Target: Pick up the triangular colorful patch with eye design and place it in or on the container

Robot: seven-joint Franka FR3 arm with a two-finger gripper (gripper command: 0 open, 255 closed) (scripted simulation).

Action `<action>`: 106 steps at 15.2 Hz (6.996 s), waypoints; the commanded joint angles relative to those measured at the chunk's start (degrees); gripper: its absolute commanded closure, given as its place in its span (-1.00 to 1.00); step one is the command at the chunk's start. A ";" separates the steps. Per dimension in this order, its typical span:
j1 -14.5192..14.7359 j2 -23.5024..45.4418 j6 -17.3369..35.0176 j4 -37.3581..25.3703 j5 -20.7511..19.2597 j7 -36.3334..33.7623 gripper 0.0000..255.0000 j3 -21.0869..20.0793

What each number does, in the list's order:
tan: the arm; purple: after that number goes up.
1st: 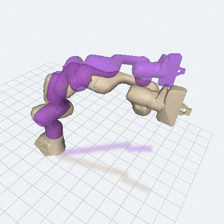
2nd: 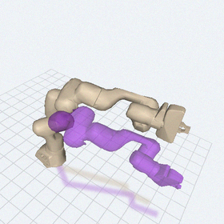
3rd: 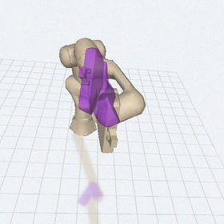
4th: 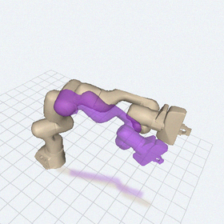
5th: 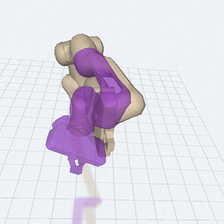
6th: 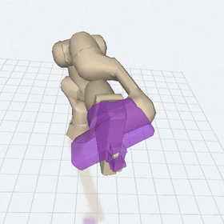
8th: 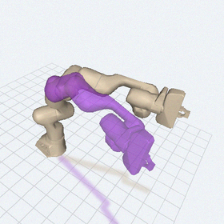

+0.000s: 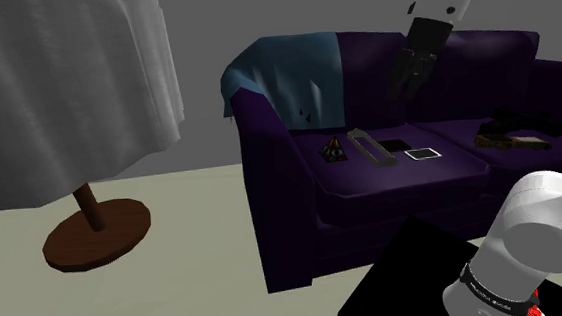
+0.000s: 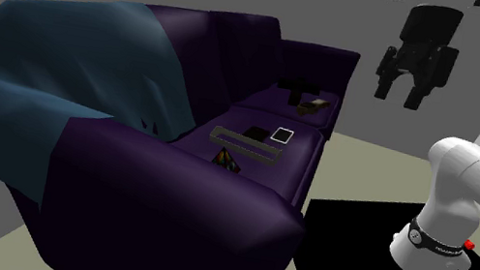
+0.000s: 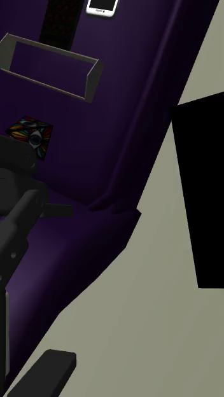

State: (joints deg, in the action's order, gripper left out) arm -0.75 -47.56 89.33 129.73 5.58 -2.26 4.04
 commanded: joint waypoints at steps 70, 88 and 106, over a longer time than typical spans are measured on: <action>-16.10 54.08 80.37 0.47 -12.54 -16.22 1.00 1.05; -17.71 45.99 69.17 -2.80 -6.16 -6.95 1.00 2.45; -22.05 47.33 69.00 -2.59 13.22 21.84 1.00 10.89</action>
State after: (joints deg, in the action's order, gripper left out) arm -22.84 -0.75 157.58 126.88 17.98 18.83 14.93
